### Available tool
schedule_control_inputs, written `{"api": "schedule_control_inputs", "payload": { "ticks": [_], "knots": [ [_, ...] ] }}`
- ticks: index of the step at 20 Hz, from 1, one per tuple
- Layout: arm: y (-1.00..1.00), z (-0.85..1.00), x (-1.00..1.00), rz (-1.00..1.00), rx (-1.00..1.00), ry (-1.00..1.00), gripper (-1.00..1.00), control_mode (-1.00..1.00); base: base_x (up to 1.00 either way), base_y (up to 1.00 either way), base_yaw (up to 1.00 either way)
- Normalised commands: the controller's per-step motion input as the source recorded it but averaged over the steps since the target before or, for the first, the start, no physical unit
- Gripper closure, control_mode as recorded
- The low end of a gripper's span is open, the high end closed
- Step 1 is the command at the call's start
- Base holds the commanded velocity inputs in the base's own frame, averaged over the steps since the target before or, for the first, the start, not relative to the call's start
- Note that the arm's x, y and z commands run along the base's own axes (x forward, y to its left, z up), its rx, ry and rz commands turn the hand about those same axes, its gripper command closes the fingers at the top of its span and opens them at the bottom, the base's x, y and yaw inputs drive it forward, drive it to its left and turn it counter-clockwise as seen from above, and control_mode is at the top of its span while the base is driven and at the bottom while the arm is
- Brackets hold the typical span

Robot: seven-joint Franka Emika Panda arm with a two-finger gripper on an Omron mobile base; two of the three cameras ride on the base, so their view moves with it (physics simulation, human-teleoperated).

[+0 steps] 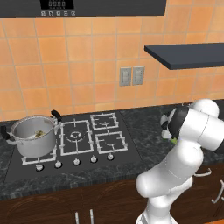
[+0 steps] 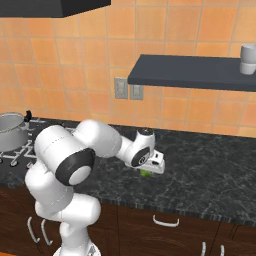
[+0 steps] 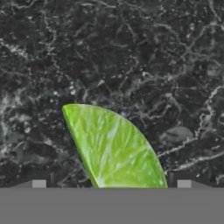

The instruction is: Put the onion and lemon wedge in the pot. Retrieve the spatula and lightly stir the vegetables in the pot.

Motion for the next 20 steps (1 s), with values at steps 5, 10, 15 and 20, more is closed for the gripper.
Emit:
{"api": "schedule_control_inputs", "payload": {
  "ticks": [5, 10, 15, 20],
  "knots": [
    [0.00, -0.46, 0.15, 0.00, -0.02, 0.02, 1.00, -1.00, 0.00, 0.00, 0.00],
    [0.00, -0.24, 0.01, 0.00, -0.03, 0.01, 1.00, -1.00, 0.00, 0.00, 0.00],
    [0.12, 0.60, -0.43, 0.00, 0.00, -0.16, 1.00, -1.00, 0.00, 0.00, 0.00],
    [0.46, 1.00, -0.32, 0.00, 0.00, -0.12, 1.00, -1.00, 0.00, 0.00, 0.00]
  ]
}}
